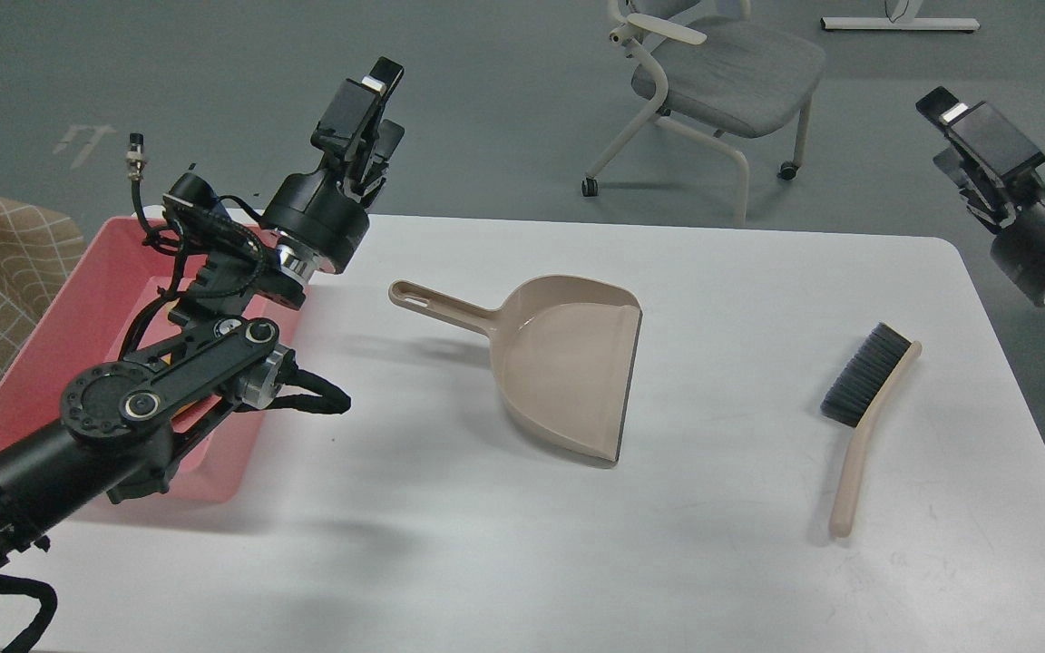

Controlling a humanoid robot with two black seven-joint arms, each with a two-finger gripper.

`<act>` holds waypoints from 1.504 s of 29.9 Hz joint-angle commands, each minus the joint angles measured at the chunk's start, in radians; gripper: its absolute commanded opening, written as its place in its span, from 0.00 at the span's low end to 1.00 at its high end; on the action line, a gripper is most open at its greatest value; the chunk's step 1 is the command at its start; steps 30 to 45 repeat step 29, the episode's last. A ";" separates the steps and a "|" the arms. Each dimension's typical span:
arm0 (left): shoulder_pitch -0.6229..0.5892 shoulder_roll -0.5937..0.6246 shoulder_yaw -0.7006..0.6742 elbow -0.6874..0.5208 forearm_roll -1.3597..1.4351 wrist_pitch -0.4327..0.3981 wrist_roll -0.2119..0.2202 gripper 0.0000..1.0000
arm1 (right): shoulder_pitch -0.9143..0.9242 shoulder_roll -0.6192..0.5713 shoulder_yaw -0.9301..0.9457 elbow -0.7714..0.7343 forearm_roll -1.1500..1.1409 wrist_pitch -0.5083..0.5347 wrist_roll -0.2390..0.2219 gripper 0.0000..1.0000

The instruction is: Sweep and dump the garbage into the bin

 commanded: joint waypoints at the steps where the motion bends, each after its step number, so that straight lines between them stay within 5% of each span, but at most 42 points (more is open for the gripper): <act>1: 0.000 -0.040 -0.122 -0.004 -0.091 -0.198 -0.006 0.98 | 0.003 0.050 0.004 0.022 0.147 0.000 0.000 0.99; 5: 0.000 -0.106 -0.208 0.005 -0.237 -0.330 0.005 0.98 | 0.035 0.124 0.004 0.038 0.181 0.000 0.000 0.99; 13: 0.016 -0.186 -0.270 0.005 -0.258 -0.395 0.003 0.98 | 0.079 0.236 0.001 0.047 0.293 0.000 -0.001 0.99; 20: 0.009 -0.229 -0.288 0.015 -0.271 -0.407 0.003 0.98 | 0.090 0.236 -0.018 0.045 0.297 -0.001 -0.006 0.99; 29: 0.117 -0.263 -0.345 0.016 -0.332 -0.470 0.006 0.98 | 0.153 0.236 -0.168 0.036 0.300 -0.133 -0.008 0.99; 45: 0.117 -0.263 -0.345 0.016 -0.332 -0.470 0.006 0.98 | 0.153 0.236 -0.168 0.036 0.300 -0.133 -0.008 0.99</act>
